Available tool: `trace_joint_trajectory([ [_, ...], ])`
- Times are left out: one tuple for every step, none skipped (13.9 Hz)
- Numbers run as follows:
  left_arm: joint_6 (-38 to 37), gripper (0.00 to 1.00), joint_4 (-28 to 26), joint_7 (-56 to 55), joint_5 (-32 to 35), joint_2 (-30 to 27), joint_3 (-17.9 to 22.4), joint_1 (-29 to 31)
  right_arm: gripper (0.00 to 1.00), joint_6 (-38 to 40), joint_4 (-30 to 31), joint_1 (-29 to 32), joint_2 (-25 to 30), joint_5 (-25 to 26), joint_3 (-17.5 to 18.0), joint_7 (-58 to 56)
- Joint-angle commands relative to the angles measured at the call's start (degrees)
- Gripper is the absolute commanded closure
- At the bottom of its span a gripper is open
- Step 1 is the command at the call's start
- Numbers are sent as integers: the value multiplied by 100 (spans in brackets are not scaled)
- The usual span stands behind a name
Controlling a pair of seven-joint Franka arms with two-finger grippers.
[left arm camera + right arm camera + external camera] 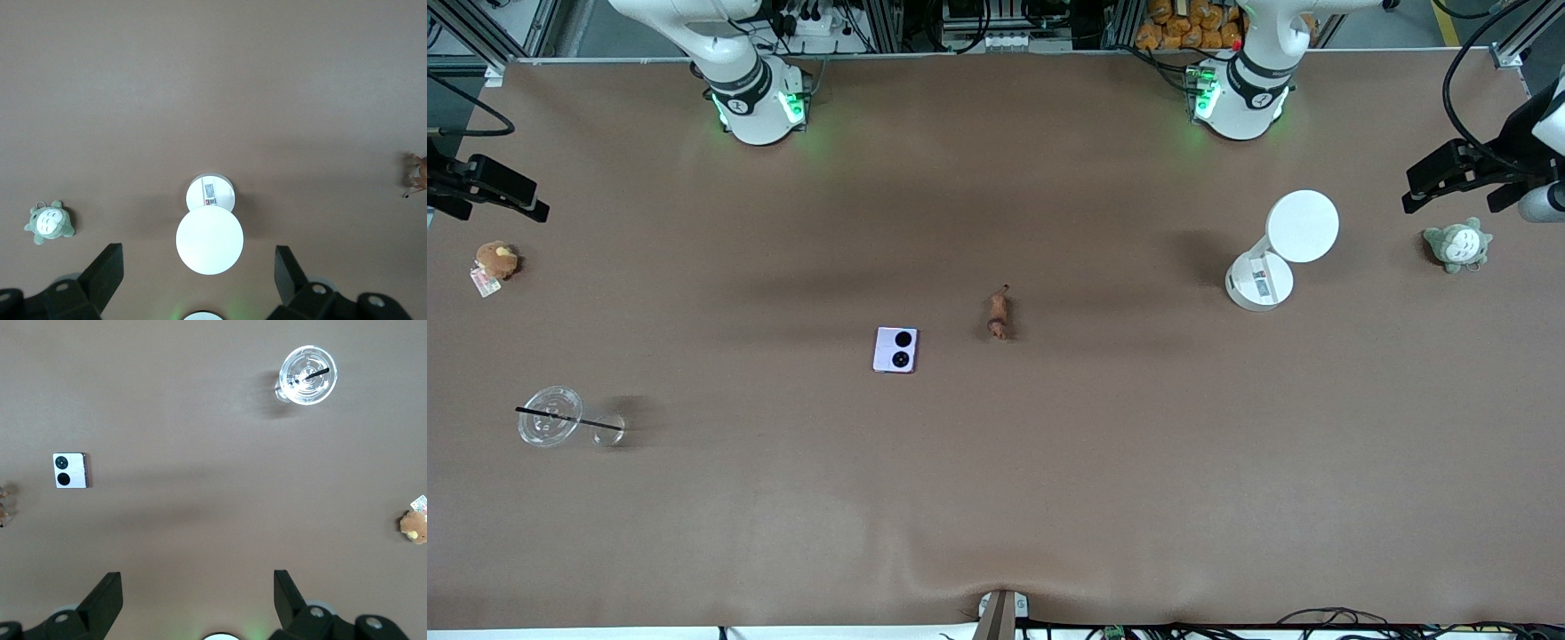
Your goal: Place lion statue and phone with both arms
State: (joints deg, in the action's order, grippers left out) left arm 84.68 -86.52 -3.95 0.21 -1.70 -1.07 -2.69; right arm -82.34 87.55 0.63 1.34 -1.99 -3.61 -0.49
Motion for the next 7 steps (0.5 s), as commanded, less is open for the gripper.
trace_joint_trajectory([
  [-92, 0, 82, 70, 23, 29, -8, 32, 0, 8, 52, -46, 68, 67, -26, 40],
  [-92, 0, 82, 70, 23, 38, -8, 32, 0, -1, 52, -46, 68, 67, -26, 40],
  [-92, 0, 91, 61, 23, 38, -8, 23, 0, 7, 52, -46, 68, 67, -26, 40],
  [-92, 0, 91, 70, 23, 38, -8, 14, 0, 25, 52, -46, 68, 67, -26, 40],
  [-92, 0, 91, 61, 23, 38, -8, 14, 0, 25, 52, -46, 68, 67, -26, 40],
  [-92, 0, 91, 61, 23, 38, -8, 5, 0, 16, 52, -46, 68, 67, -26, 40],
  [-92, 0, 91, 61, 23, 38, -8, 5, 0, 16, 52, -46, 68, 67, -26, 40],
])
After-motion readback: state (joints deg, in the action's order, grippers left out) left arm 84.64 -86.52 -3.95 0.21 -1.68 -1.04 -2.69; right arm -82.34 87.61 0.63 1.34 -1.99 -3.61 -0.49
